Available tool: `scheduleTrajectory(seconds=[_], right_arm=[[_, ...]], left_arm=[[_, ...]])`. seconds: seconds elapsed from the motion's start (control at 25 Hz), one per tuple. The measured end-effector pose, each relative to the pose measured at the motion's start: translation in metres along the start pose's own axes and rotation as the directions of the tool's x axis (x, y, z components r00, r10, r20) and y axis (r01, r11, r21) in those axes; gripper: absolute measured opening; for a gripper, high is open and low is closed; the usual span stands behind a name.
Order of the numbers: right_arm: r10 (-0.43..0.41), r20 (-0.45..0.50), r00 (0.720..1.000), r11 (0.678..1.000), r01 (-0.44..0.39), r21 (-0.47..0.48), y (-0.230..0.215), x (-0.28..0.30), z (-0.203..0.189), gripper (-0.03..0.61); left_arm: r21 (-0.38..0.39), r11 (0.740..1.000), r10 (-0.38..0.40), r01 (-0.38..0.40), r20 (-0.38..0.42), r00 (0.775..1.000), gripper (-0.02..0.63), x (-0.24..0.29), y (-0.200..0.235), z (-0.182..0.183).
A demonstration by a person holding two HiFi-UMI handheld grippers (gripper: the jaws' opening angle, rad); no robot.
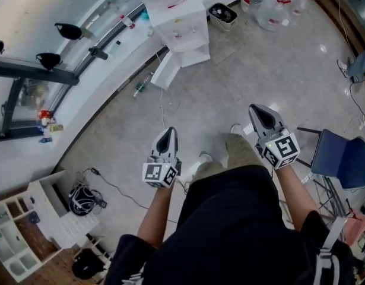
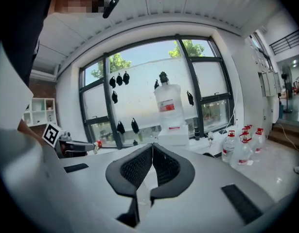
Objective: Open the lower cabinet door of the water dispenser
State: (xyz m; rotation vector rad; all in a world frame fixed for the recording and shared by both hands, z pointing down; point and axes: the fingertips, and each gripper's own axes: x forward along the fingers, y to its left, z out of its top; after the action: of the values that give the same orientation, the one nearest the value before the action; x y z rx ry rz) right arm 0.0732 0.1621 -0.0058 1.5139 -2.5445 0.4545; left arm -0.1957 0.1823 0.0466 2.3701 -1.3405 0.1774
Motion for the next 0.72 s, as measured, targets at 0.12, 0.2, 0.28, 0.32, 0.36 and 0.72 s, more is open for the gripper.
scheduleTrajectory(seconds=[0.12,0.2,0.28,0.32,0.36,0.72], right_arm=[[-0.013,0.031,0.999,0.999,0.014,-0.037,0.045,-0.008,0.020,0.002],[-0.015,0.050,0.999,0.998,0.018,-0.052,0.069,-0.011,0.028,0.002],[-0.021,0.062,0.998,0.997,0.025,-0.067,0.086,-0.016,0.030,0.002],[-0.027,0.062,0.998,0.997,0.031,-0.073,0.092,-0.020,0.029,0.002],[-0.034,0.060,0.998,0.996,0.039,-0.077,0.096,-0.025,0.027,0.002],[-0.052,0.081,0.995,0.992,0.061,-0.115,0.116,-0.024,0.033,0.000]], left_arm=[[-0.002,1.000,-0.019,0.019,0.050,0.999,0.005,-0.041,0.011,0.024],[0.011,1.000,0.004,-0.004,0.083,0.997,0.005,-0.064,0.023,0.039],[0.011,0.999,0.030,-0.032,0.120,0.992,0.005,-0.081,0.028,0.049],[0.014,0.999,0.037,-0.039,0.131,0.991,0.005,-0.087,0.028,0.049],[0.022,0.999,0.037,-0.040,0.135,0.990,0.005,-0.092,0.026,0.047],[0.036,0.999,0.032,-0.039,0.178,0.983,0.005,-0.093,0.021,0.063]])
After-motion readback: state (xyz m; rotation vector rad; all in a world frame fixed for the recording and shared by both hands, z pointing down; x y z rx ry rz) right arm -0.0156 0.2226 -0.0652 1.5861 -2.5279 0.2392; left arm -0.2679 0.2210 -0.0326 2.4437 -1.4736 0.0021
